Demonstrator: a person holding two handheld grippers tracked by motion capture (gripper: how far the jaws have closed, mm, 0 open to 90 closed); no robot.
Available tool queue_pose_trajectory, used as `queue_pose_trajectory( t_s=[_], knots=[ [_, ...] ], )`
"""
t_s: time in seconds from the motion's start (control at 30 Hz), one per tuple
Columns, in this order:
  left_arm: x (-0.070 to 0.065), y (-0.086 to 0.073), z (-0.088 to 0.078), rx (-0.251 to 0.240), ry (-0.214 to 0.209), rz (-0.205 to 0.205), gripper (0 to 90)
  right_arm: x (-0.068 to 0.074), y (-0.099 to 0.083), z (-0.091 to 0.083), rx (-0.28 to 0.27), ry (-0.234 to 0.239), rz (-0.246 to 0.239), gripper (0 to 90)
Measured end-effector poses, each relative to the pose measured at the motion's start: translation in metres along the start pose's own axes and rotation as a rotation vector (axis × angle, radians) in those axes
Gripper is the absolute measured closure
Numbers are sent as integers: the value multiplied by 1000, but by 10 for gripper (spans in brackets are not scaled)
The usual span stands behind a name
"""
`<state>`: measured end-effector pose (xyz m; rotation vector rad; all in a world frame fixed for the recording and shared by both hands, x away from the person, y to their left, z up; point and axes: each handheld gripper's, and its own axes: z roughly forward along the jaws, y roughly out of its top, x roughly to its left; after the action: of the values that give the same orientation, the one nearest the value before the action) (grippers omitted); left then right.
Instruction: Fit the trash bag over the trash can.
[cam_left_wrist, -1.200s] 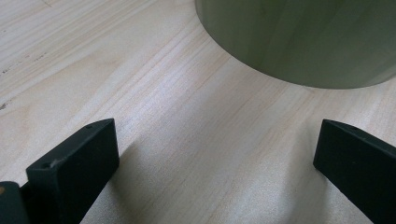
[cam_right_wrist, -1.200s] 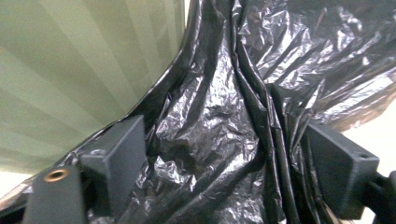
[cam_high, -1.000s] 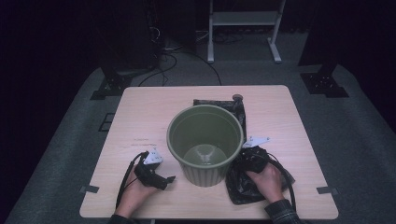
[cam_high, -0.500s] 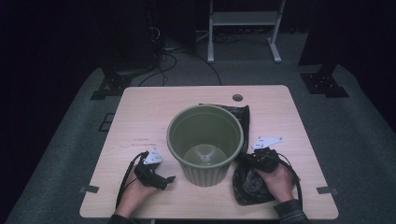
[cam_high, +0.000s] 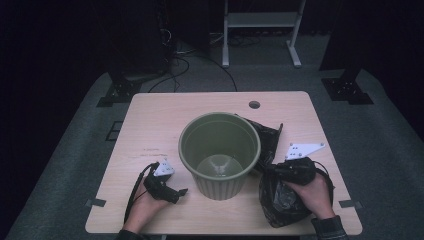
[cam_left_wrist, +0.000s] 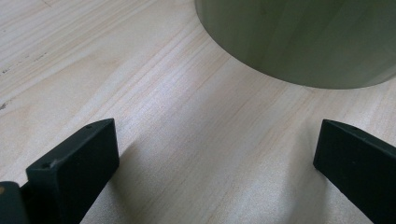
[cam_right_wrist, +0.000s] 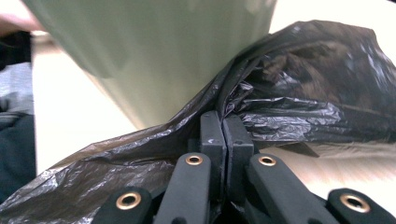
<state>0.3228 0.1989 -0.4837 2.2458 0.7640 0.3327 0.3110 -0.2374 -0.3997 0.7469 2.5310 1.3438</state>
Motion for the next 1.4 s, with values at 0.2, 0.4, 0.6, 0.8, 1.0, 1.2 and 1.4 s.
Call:
queue_pose_trajectory(
  t_s=[0.2,0.4,0.6,0.8,1.0,1.2,1.4],
  knots=[
    [0,0,0,1,0,2,0,7,15,-20,-65,72,-51,890],
    [0,0,0,1,0,2,0,15,29,-35,-76,129,-116,890],
    [0,0,0,1,0,2,0,25,45,-51,-110,177,-175,886],
    [0,0,0,2,0,2,0,31,72,-61,-148,227,-232,882],
    [0,0,0,0,0,2,0,34,100,-65,-182,268,-266,884],
    [0,0,0,-1,0,2,0,32,132,-54,-207,313,-284,885],
    [0,0,0,-1,0,2,0,35,163,-34,-208,348,-312,886]
  ],
)
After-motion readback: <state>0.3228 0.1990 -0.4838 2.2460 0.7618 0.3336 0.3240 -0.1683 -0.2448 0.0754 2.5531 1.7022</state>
